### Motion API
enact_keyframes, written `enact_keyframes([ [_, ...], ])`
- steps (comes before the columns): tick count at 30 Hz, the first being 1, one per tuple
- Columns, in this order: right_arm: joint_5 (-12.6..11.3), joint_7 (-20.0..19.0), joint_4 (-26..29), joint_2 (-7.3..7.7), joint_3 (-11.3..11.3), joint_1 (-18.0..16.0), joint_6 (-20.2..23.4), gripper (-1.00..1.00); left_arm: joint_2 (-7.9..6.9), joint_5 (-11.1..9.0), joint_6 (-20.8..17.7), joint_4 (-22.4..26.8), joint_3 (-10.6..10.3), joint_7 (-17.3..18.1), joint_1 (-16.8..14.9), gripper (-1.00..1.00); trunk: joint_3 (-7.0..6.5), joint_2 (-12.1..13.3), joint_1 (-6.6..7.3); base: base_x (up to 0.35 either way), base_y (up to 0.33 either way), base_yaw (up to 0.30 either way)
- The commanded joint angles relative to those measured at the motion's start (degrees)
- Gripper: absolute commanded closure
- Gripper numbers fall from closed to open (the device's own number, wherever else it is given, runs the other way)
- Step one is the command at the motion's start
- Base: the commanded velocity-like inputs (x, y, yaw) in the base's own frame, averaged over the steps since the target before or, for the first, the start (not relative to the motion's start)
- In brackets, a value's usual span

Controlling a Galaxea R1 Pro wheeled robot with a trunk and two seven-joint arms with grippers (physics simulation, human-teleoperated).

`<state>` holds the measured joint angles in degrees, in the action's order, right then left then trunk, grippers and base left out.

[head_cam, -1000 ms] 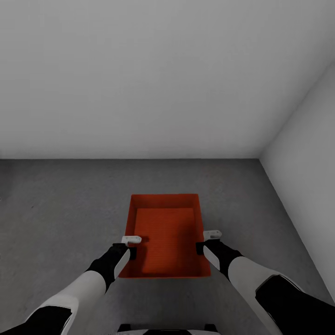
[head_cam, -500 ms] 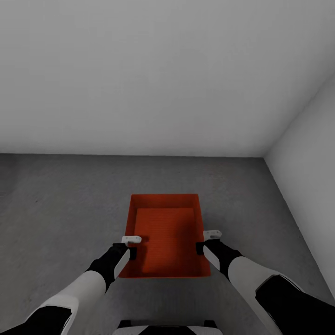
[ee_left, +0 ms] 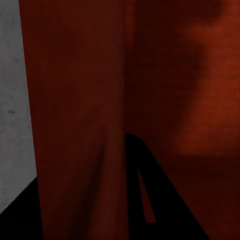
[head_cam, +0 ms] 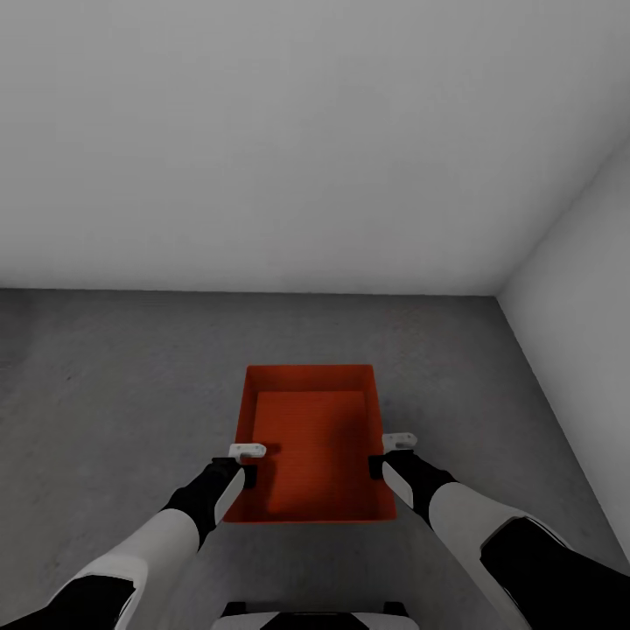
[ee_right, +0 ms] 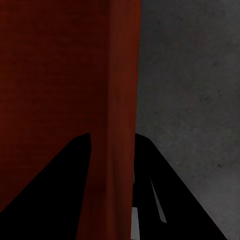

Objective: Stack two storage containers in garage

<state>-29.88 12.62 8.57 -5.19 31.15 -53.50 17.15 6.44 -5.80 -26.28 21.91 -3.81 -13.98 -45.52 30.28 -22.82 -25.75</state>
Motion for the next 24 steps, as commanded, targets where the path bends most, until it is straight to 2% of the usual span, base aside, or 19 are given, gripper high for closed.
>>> enact_keyframes([
  [1,-3.17,0.30,0.04,0.18,1.41,-0.03,0.34,1.00,-0.46,-1.49,0.00,0.23,-2.08,-0.53,-0.01,1.00,0.08,-0.10,-0.03,0.000,0.000,0.000],
  [24,-3.17,0.30,0.04,0.18,1.45,-0.03,0.34,1.00,-0.46,-1.49,0.00,0.30,-2.08,-0.52,-0.01,1.00,0.67,-0.10,-0.03,0.000,0.000,0.000],
])
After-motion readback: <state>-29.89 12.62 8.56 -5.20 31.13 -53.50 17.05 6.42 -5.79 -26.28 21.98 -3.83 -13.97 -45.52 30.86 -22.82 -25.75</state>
